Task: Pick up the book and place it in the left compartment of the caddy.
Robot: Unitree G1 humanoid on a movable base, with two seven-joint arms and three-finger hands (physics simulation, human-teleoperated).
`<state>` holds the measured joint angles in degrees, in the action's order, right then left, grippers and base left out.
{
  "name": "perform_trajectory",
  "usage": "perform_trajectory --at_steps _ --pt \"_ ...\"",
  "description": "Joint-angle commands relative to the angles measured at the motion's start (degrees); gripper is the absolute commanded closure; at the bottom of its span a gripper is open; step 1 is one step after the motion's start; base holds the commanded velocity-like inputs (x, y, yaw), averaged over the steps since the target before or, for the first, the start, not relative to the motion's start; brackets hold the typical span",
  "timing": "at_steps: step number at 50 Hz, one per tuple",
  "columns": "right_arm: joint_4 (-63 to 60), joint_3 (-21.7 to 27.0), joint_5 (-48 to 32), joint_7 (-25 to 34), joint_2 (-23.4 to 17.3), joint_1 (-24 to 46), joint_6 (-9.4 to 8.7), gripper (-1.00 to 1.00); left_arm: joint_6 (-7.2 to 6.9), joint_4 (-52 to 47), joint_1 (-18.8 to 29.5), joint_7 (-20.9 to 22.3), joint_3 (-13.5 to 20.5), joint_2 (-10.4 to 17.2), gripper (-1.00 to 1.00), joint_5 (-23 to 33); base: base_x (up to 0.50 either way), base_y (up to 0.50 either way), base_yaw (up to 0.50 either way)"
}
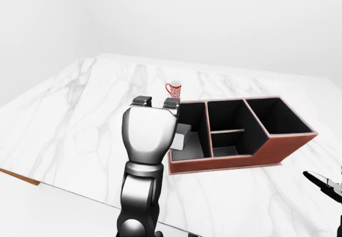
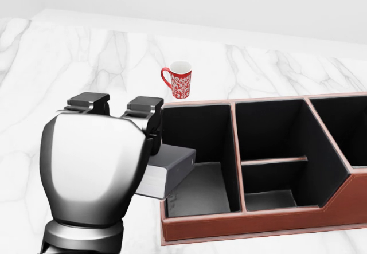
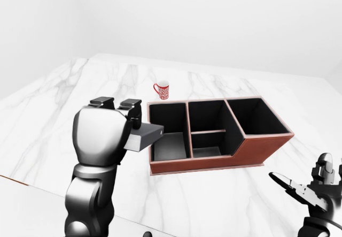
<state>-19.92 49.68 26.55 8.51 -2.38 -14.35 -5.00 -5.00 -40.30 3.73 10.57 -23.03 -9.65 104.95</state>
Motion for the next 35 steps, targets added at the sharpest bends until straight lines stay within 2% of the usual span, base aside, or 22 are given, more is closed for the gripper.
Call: perform_trajectory --at_steps 1,10,12,35 --pt "-0.99 1.05 1.0 -0.04 0.2 -0.4 0.0 -1.0 0.0 4.59 1.25 -2.43 -5.49 -2.3 1.0 3.12 0.0 0.0 0.0" --pt "-2.39 1.91 3.04 0.32 0.05 -0.43 0.0 -1.0 0.0 1.62 0.93 -1.45 -9.39 -3.3 1.0 7.12 0.0 0.0 0.0" --pt "-1.65 1.99 2.66 -0.15 0.03 -0.18 0.0 -1.0 0.0 0.2 -1.7 -3.34 -12.7 -2.6 1.0 5.78 0.0 0.0 0.0" --pt "-1.61 1.96 2.68 -0.19 0.01 -0.19 0.0 -1.0 0.0 0.2 -1.68 -3.35 -12.94 -2.36 1.0 5.67 0.0 0.0 0.0"
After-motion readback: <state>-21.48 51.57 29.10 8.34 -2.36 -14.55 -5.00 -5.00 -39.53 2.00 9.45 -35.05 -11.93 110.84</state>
